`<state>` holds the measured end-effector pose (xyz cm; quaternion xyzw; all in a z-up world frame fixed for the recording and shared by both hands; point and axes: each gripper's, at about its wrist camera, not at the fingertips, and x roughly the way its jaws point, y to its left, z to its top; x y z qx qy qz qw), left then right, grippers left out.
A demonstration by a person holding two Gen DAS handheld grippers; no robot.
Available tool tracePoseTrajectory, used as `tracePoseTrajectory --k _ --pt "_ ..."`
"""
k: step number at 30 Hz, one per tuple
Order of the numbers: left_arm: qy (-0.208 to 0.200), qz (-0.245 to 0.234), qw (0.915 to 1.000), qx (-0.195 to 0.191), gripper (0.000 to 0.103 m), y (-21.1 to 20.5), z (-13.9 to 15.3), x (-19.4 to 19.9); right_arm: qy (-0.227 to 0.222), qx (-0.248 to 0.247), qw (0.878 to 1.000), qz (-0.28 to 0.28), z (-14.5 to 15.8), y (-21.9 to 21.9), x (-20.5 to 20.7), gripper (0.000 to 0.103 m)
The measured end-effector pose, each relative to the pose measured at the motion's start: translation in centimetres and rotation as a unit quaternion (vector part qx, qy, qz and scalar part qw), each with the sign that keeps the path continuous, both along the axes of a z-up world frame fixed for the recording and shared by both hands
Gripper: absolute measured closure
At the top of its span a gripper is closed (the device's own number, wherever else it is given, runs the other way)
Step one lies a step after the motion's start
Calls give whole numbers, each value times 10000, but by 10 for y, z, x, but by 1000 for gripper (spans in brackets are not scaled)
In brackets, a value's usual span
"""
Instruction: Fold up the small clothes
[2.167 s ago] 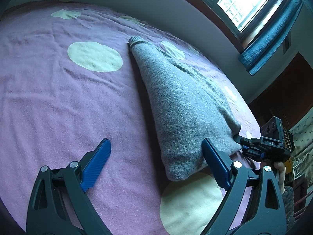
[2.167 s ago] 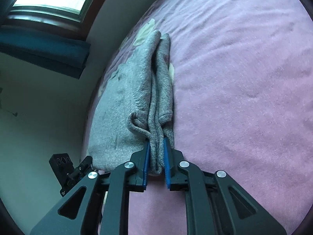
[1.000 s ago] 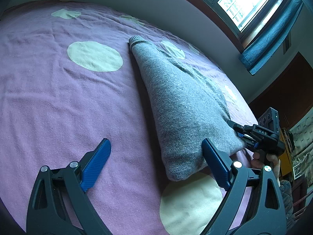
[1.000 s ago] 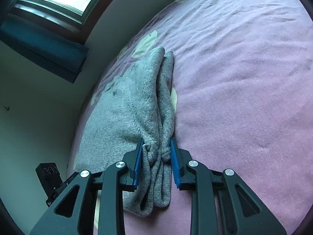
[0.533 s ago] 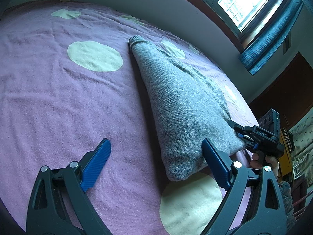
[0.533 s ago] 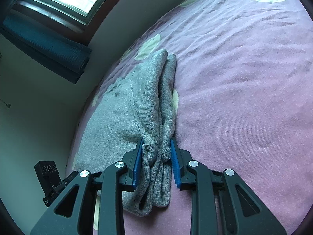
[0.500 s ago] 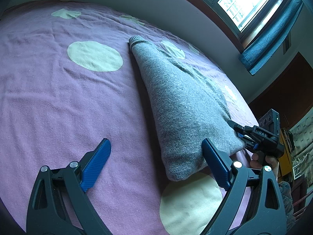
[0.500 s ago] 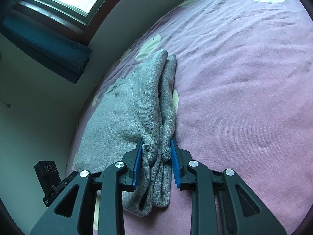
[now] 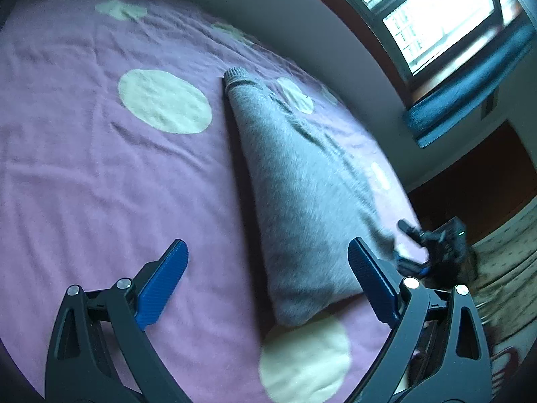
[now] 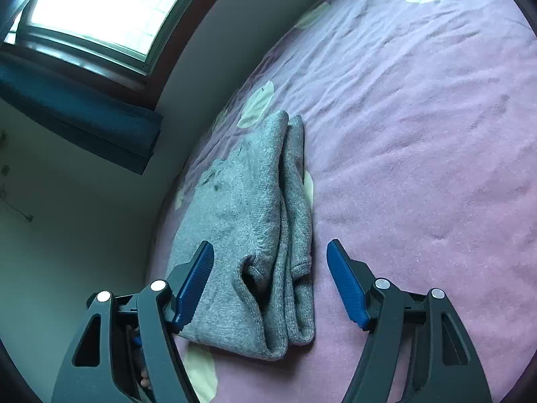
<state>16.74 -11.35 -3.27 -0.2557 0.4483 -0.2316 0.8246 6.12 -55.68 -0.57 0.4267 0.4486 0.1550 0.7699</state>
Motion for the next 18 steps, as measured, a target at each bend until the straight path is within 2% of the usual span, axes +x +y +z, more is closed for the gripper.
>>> tracePoseTrajectory --k 6,11,13,18 --pt "171 -163 9996 -164 7 -9 -15 30 92 -248 9991 336 -4 14 25 34" --pt "45 -313 9995 -85 8 -19 -16 48 69 -298 9977 613 -7 29 51 34" --pt "38 -401 9992 -68 15 -24 -17 55 37 -273 9970 728 -8 35 59 34" --pt "64 -431 9989 -148 18 -25 -22 75 -35 -130 9945 1035 -14 45 83 34"
